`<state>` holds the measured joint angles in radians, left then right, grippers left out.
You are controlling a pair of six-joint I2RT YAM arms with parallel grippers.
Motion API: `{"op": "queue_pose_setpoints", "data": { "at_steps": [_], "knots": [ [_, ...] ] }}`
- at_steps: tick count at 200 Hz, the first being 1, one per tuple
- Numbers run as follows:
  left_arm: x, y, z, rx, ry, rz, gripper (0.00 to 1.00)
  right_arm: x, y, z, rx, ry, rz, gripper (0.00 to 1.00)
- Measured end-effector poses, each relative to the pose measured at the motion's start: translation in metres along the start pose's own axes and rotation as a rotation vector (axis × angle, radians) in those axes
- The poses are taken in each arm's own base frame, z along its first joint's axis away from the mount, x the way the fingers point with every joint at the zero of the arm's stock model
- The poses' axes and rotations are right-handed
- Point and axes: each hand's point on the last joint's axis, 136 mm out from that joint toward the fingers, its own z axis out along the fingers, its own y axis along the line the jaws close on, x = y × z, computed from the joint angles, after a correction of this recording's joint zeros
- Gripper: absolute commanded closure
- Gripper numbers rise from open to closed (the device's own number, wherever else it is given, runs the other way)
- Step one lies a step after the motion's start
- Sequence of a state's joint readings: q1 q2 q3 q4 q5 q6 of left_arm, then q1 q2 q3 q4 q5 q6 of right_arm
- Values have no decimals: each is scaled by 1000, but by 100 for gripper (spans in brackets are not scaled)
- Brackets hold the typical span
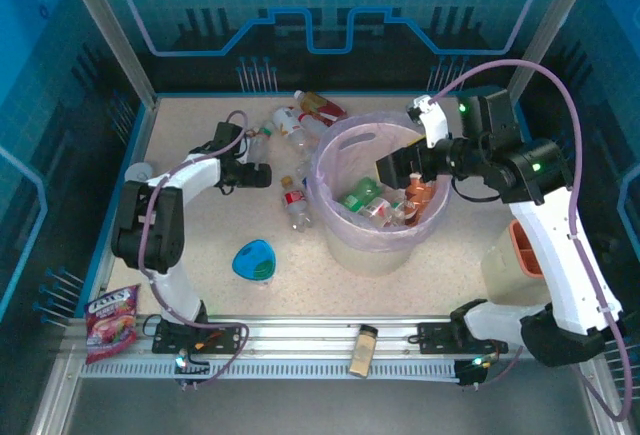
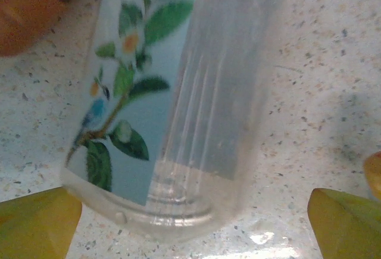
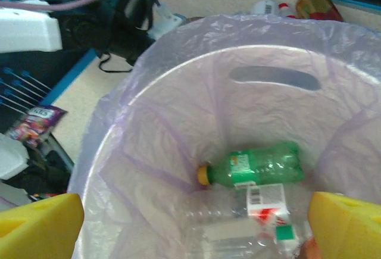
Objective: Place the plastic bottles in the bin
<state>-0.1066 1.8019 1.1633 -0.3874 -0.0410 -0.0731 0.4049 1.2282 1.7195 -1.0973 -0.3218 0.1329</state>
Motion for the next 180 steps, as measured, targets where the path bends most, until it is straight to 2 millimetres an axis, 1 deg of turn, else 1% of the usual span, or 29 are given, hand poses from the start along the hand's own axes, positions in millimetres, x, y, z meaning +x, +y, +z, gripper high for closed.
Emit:
{"op": "queue_pose_setpoints", "data": {
  "at_steps": [23,32,50,68,82,94,105,112,130,142,155,163,180],
  "knots": [
    [2,2,9,-9,18,5,7,5,1,9,-39,3,35,4],
    [2,2,10,-11,20,5,10,7,1,13,-50,7,46,4],
    [1,3,10,-18,16,12,12,9,1,18,-64,12,60,4],
    [-4,4,11,-25,9,24,17,8,2,19,-76,9,65,5],
    [-8,5,12,-33,4,32,24,10,2,20,-77,9,69,5],
    [-11,5,13,-39,0,37,27,11,2,20,-77,11,70,5],
    [-13,6,13,-42,-2,43,27,12,2,20,-77,12,74,5],
    [-13,6,13,-43,1,46,25,12,2,20,-77,12,74,5],
    [-11,6,9,-51,9,50,16,12,2,19,-77,8,72,5],
    [-9,4,-2,-52,5,51,10,11,2,19,-77,6,72,5],
    [-9,2,-22,-50,-17,56,4,10,2,18,-78,2,71,5],
    [-13,1,-37,-50,-44,58,1,10,2,18,-80,0,72,5],
    [-28,2,-70,-56,-123,64,1,7,3,19,-91,-9,68,5]
  ]
}}
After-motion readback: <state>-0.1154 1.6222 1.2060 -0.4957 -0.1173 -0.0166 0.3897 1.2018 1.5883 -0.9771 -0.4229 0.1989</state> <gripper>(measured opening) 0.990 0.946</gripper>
